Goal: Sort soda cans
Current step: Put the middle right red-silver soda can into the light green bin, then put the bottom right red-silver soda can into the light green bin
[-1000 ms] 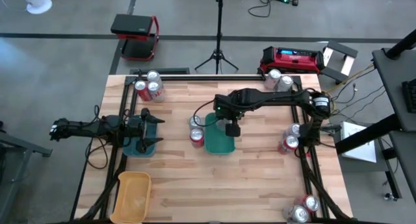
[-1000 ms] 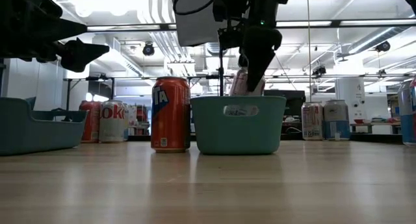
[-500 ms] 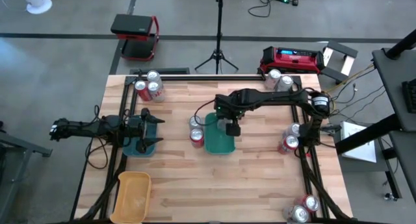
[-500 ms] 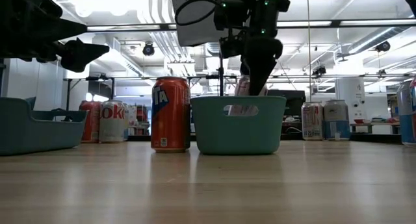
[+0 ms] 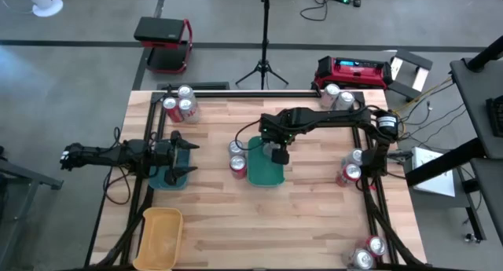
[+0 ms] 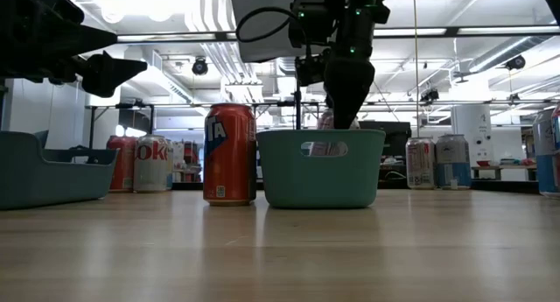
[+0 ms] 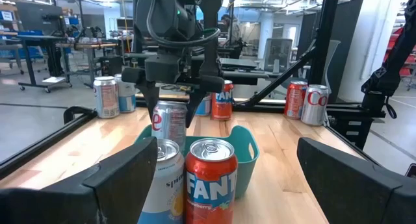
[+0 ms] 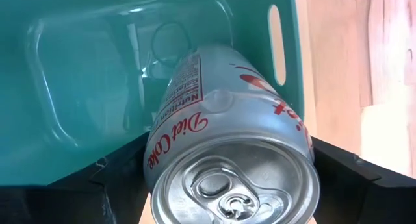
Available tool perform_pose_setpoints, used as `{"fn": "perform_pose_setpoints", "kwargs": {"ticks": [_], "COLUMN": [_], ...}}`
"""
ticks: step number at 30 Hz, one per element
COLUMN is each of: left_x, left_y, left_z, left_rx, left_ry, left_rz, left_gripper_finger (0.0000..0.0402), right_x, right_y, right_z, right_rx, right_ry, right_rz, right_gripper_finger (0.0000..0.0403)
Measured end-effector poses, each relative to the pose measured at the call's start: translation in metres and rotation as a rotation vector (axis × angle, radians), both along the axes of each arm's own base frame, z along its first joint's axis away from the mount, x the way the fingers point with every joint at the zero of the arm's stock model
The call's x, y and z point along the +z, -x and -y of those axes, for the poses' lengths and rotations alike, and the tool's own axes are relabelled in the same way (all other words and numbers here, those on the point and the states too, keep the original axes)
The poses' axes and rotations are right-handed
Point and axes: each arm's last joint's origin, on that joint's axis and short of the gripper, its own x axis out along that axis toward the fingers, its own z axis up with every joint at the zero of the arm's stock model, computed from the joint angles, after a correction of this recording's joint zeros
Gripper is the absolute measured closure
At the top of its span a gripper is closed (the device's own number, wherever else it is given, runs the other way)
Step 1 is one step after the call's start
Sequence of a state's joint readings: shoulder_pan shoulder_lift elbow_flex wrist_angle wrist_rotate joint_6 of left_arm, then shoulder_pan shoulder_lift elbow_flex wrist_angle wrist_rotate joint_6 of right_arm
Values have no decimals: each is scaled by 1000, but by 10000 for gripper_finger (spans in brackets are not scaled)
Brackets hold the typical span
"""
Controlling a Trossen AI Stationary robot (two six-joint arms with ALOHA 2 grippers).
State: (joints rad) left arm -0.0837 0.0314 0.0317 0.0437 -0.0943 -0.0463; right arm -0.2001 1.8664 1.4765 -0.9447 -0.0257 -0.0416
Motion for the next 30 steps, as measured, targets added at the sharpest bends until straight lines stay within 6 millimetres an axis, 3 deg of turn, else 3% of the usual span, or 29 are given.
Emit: {"fn": "perform_pose_setpoints", "kwargs": {"ticks": [8,14,30], "left_x": [0,0,0], "left_y": [0,0,0], "left_z": [0,0,0], "left_rx": [0,0,0], "left_ry": [0,0,0], "left_rz": [1,0,1], "left_gripper_finger": [47,47,47], "right_x": [1,7,82], "right_y": [-1,1,30], "right_z": [3,4,-10], "right_rx": [-26,-35,-75], "right_ry": [43,81,107], "right_rz": [7,20,222], "right_gripper_finger": [47,43,42]}}
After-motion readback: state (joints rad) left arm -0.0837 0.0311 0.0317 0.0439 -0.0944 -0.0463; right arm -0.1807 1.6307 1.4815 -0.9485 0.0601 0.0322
